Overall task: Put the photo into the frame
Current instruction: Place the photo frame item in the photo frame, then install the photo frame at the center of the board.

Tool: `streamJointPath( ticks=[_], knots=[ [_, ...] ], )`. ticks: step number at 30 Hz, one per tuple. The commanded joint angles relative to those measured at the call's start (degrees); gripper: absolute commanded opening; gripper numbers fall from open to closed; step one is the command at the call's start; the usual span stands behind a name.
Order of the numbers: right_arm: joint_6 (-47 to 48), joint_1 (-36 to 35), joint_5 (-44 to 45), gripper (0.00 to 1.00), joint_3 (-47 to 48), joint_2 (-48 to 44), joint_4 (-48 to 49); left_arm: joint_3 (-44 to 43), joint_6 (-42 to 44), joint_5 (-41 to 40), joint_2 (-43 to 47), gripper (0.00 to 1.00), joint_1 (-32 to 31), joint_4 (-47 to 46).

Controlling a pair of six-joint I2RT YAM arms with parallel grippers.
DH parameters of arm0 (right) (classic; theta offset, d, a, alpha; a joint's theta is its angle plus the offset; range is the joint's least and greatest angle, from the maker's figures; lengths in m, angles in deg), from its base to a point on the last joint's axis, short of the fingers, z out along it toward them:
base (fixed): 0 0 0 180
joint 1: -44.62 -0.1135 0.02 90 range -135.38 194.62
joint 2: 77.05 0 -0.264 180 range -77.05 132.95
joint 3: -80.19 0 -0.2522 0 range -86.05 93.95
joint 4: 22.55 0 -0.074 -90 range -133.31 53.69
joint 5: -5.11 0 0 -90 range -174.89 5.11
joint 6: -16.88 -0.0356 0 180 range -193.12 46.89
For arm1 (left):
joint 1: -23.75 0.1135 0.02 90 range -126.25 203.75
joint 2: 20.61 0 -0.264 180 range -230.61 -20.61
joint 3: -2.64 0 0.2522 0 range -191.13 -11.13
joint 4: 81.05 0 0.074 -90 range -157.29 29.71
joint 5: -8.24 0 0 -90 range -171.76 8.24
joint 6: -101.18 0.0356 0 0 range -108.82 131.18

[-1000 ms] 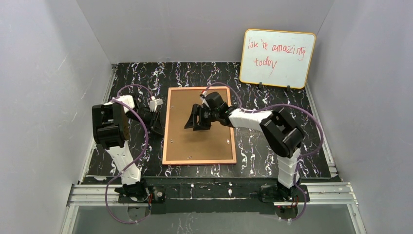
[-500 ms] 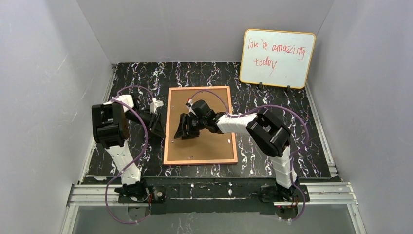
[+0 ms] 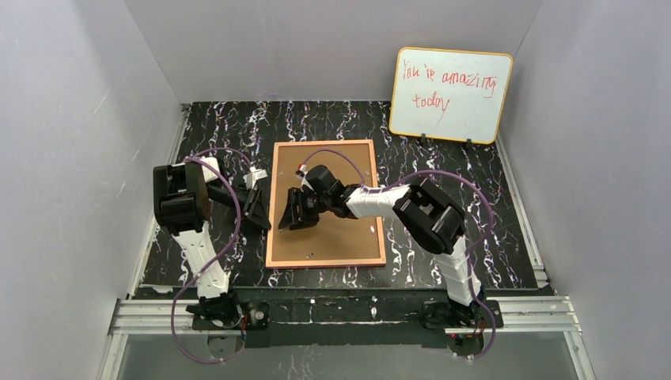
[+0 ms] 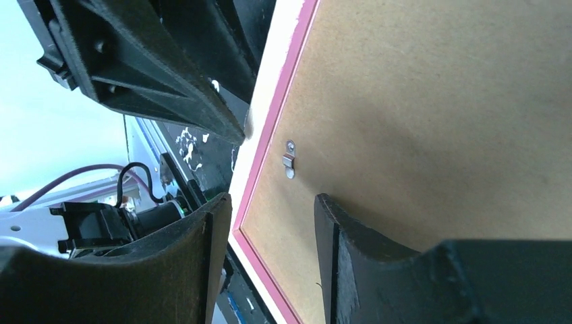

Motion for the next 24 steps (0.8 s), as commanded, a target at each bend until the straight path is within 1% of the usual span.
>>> streamJointPath(
  ticks=[1, 4, 8, 18, 24],
  knots=[
    [0.3, -1.3, -0.6, 0.57, 2.6, 1.9, 0.8, 1.0, -2.5, 0.2, 0.6, 0.29, -0.1, -2.7],
    [0.5, -1.6, -0.6, 0.56, 3.7, 2.5, 0.3, 1.2, -3.2, 0.3, 0.4, 0.25, -0.2, -3.2],
    [1.1, -1.5, 0.0, 0.55, 5.0, 3.3, -0.5, 1.5, -3.6, 0.1, 0.4, 0.21, -0.2, -3.7],
    [1.0, -2.0, -1.2, 0.51, 6.2, 5.3, -0.6, 2.1, -3.5, 0.4, 0.7, 0.16, -0.2, -4.0],
    [0.5, -2.1, -1.8, 0.5, 6.9, 6.3, -0.5, 1.9, -3.4, 0.4, 0.6, 0.14, -0.2, -3.9]
  ],
)
